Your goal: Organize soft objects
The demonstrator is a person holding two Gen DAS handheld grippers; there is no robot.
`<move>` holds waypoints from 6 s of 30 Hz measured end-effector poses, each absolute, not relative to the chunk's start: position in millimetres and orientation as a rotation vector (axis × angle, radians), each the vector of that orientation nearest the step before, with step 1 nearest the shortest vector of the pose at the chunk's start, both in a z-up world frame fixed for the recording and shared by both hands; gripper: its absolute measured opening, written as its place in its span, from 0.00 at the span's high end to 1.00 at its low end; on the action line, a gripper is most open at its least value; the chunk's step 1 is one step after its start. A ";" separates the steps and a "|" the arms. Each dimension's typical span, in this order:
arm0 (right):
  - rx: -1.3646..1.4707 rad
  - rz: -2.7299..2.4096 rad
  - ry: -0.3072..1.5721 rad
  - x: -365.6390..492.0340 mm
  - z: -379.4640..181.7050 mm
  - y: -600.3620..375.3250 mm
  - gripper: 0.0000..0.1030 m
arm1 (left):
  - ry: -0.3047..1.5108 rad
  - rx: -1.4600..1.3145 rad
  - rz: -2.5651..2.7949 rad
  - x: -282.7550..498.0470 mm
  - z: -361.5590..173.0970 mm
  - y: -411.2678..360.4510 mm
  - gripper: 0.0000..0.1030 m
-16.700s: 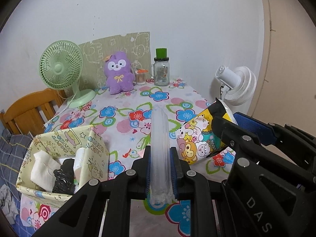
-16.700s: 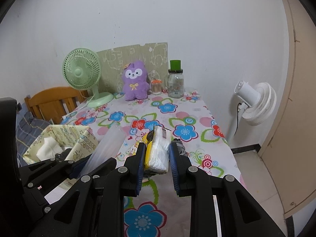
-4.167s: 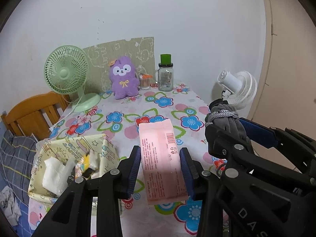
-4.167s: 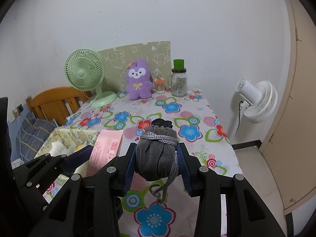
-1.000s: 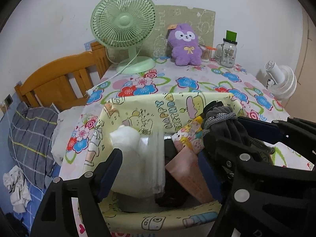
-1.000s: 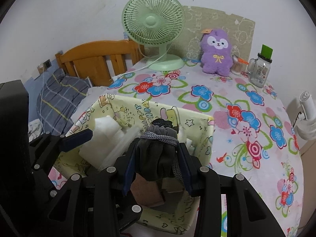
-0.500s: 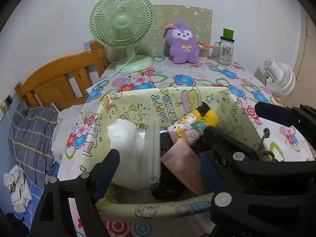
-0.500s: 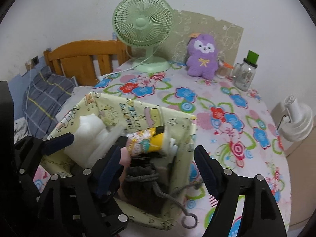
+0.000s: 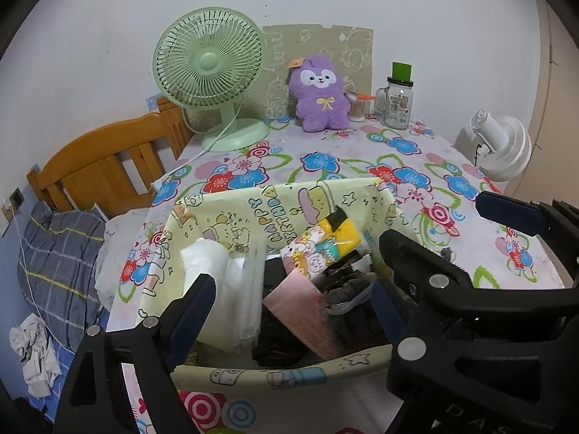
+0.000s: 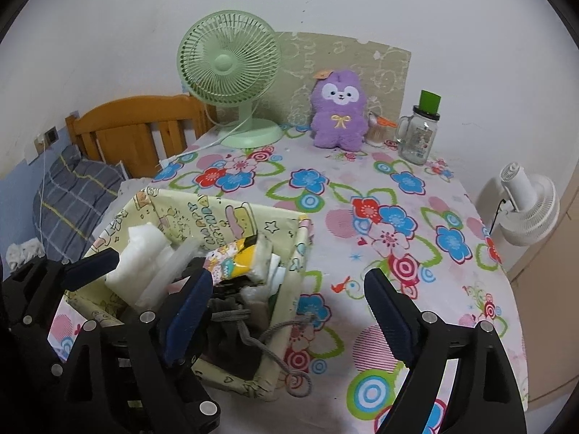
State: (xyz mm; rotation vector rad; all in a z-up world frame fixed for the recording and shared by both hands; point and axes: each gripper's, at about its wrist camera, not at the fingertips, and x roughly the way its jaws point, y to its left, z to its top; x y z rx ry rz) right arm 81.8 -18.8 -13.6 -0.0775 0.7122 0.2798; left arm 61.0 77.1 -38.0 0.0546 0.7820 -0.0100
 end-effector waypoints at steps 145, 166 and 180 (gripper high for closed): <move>0.041 0.153 0.444 3.5 27.7 -180.0 0.06 | 0.529 -0.003 0.041 8.4 12.1 -9.9 0.00; 0.042 0.151 0.439 3.9 28.4 -179.9 0.05 | 0.529 -0.008 0.048 8.4 13.0 -8.5 0.00; 0.045 0.153 0.438 3.2 28.8 -179.4 0.05 | 0.526 -0.006 0.054 8.5 13.0 -8.1 0.00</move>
